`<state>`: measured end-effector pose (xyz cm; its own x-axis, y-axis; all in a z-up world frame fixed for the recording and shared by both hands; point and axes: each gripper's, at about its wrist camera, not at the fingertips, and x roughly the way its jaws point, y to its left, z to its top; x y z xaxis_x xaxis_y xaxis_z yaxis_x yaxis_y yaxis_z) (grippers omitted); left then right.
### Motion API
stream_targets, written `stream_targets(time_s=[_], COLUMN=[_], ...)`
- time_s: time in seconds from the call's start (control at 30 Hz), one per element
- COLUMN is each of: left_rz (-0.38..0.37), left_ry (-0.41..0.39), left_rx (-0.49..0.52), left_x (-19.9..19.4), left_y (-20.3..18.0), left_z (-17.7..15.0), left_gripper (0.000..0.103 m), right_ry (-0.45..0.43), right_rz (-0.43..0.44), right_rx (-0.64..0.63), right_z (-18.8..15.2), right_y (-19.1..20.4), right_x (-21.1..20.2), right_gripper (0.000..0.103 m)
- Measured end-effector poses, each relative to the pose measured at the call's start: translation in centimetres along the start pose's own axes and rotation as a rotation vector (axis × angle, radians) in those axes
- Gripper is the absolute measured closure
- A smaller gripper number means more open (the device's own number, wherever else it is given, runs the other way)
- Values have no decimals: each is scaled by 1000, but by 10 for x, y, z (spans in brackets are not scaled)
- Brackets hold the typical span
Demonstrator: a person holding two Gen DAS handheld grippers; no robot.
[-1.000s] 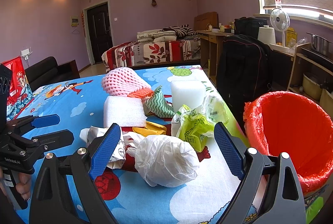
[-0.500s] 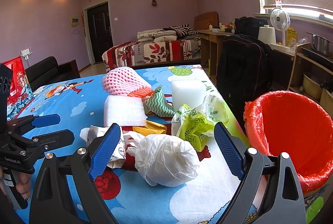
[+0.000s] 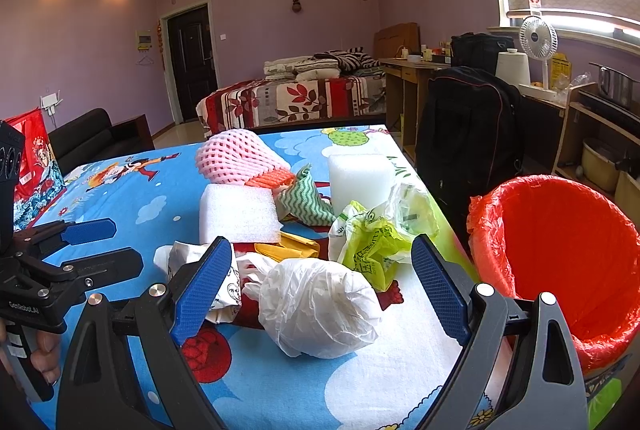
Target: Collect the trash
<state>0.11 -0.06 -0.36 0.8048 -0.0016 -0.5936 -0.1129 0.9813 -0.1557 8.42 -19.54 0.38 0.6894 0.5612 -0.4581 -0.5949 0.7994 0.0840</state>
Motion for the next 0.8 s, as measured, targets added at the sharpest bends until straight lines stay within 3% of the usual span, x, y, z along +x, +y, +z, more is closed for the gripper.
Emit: stream_targets(time_s=[0.67,0.8], left_rz=[1,0], left_ry=[-1,3], left_rx=[-3,-5], left_x=[-1,-2], left_y=[-3,-2], left_z=[2,1], left_gripper=[5,5], right_ry=[6,47], right_rz=[5,5], right_rx=[-2,-2], right_z=[0,-4], right_y=[1,2], right_x=[-1,5], right_gripper=[17,17])
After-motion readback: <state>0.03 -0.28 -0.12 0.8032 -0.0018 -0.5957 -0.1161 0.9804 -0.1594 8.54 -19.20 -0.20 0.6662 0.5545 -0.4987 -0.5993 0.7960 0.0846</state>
